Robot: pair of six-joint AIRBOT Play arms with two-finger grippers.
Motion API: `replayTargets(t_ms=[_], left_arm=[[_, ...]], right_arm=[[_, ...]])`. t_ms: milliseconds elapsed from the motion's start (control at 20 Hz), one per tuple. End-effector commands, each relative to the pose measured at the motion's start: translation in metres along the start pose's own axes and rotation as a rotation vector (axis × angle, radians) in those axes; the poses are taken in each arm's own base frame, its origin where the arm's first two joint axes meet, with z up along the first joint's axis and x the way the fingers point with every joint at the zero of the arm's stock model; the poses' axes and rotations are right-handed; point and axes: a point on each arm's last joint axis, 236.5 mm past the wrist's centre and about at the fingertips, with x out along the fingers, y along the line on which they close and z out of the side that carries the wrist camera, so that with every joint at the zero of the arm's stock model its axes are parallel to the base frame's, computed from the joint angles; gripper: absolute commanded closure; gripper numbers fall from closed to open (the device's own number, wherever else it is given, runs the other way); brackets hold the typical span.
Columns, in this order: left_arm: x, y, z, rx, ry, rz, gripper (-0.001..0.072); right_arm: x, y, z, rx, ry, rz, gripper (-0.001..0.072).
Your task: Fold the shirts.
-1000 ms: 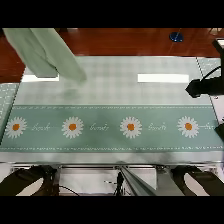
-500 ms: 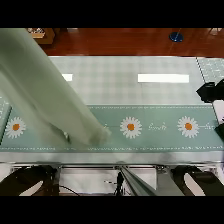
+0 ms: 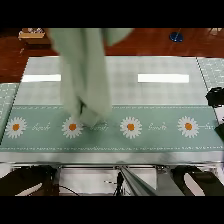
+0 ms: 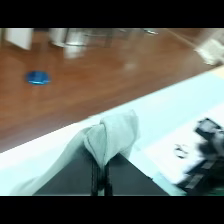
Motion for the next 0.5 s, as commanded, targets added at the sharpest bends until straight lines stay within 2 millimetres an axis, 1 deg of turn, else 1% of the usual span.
replayTargets(t_ms=[0,100,150,200,250,300,350,400,450], left_arm=[[0.043,-0.092,-0.018,-0.064,-0.031,-0.251,0.0679],[0.052,-0.138,-0.016,-0.046,-0.107,-0.350,0.0679],[0.053,-0.152,-0.011,-0.058,-0.150,-0.381,0.0679],[0.052,-0.159,-0.005,-0.068,-0.186,-0.398,0.0679],[0.051,-0.159,-0.002,-0.071,-0.200,-0.398,0.0679],[0.050,-0.152,0.001,-0.068,-0.203,-0.384,0.0679],[0.050,-0.139,0.002,-0.057,-0.186,-0.356,0.0679],[0.051,-0.122,-0.002,-0.047,-0.152,-0.317,0.0679],[0.053,-0.099,-0.010,-0.034,-0.094,-0.265,0.0679]], right_arm=[[-0.001,-0.006,0.001,-0.005,-0.005,-0.025,0.0234],[-0.001,-0.009,0.002,-0.007,-0.008,-0.036,0.0234],[-0.001,-0.009,0.002,-0.007,-0.008,-0.039,0.0234],[-0.001,-0.010,0.002,-0.008,-0.008,-0.041,0.0234],[-0.001,-0.010,0.002,-0.008,-0.007,-0.043,0.0234],[-0.001,-0.012,0.001,-0.009,-0.006,-0.049,0.0234],[-0.001,-0.013,0.001,-0.010,-0.006,-0.054,0.0234],[-0.001,-0.015,0.000,-0.012,-0.001,-0.064,0.0234],[-0.001,-0.018,-0.001,-0.015,0.004,-0.077,0.0234]])
